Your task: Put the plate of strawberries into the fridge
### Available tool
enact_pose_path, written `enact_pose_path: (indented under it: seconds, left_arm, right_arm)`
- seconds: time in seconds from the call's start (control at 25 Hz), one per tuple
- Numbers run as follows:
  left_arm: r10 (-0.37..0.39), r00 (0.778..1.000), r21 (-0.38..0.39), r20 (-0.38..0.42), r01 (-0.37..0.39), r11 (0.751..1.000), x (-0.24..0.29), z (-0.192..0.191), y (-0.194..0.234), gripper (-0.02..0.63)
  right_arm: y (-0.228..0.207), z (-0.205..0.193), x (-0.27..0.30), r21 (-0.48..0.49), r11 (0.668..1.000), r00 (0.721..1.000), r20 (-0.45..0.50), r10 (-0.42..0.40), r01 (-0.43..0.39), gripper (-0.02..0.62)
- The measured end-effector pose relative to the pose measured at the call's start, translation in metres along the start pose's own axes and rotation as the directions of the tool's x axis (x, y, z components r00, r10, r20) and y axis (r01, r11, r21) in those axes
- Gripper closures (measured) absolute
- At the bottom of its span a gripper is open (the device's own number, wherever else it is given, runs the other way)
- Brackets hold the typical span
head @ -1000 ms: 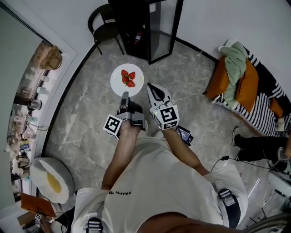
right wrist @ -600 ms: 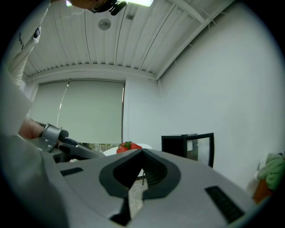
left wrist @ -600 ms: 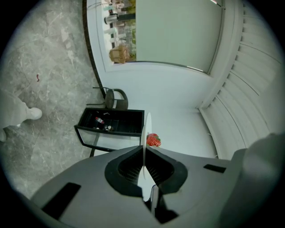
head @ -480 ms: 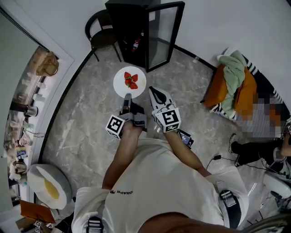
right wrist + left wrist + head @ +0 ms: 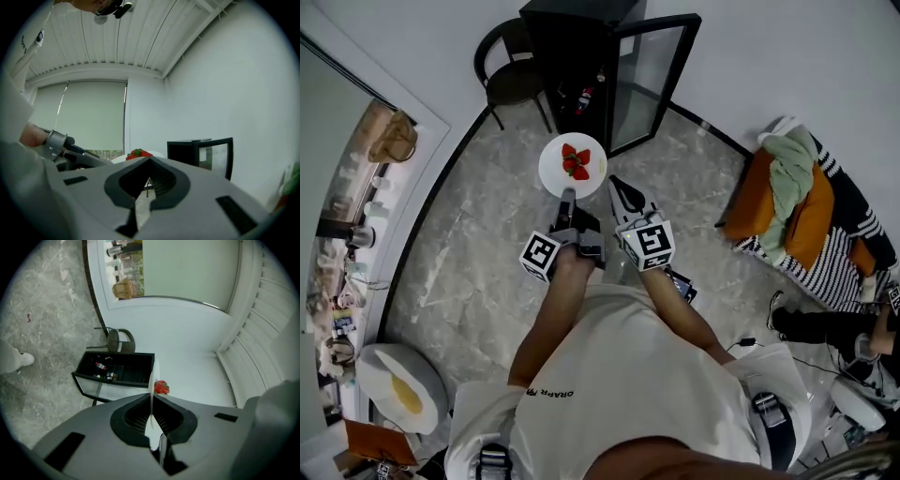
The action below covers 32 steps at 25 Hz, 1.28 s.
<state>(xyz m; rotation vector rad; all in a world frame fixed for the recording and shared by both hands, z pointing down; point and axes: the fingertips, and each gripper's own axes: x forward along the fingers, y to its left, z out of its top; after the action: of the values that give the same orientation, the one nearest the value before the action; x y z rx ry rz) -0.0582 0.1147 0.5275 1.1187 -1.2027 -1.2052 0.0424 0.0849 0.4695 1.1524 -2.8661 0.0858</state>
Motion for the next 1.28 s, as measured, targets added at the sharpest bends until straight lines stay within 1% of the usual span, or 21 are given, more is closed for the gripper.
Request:
enact_pose_path:
  seconds: [0.2,0.36,0.48,0.68,0.88,1.04,1.28]
  left_arm:
    - [0.018,1.0,0.01,-0.009,-0.018,1.0,0.056,0.021,0.009,0.595]
    - [0.017,1.0,0.019,-0.023,-0.017,1.0,0.094,0.034,0.018,0.595]
    - [0.014,0.999,0.012,-0.035,-0.014,1.0,0.119,0.045,0.019,0.595]
    - [0.037,0.998,0.009,-0.056,-0.037,0.999,0.15,0.067,0.023,0.594]
    - [0.045,0.996,0.021,-0.076,-0.043,0.999,0.197,0.098,0.018,0.595]
    - [0.053,0.994,0.019,-0.1,-0.051,0.999,0.201,0.101,0.024,0.595]
    - [0.052,0.993,0.011,-0.105,-0.051,0.999,0.206,0.104,0.028,0.594]
  right_arm:
    - [-0.028,-0.005,0.053,0.011,1.0,1.0,-0.001,-0.011,0.011,0.584]
    - [-0.047,-0.015,0.089,0.023,0.999,1.0,0.007,-0.027,0.027,0.584]
    - [-0.056,-0.016,0.116,0.024,0.999,0.999,0.006,-0.035,0.035,0.584]
    - [-0.065,-0.02,0.153,0.037,0.998,0.999,-0.008,-0.053,0.054,0.584]
    - [-0.087,-0.017,0.209,0.044,0.996,0.997,-0.026,-0.079,0.08,0.584]
    - [-0.088,-0.019,0.213,0.048,0.993,0.994,-0.026,-0.105,0.106,0.584]
    - [-0.087,-0.023,0.218,0.044,0.994,0.994,-0.037,-0.103,0.104,0.584]
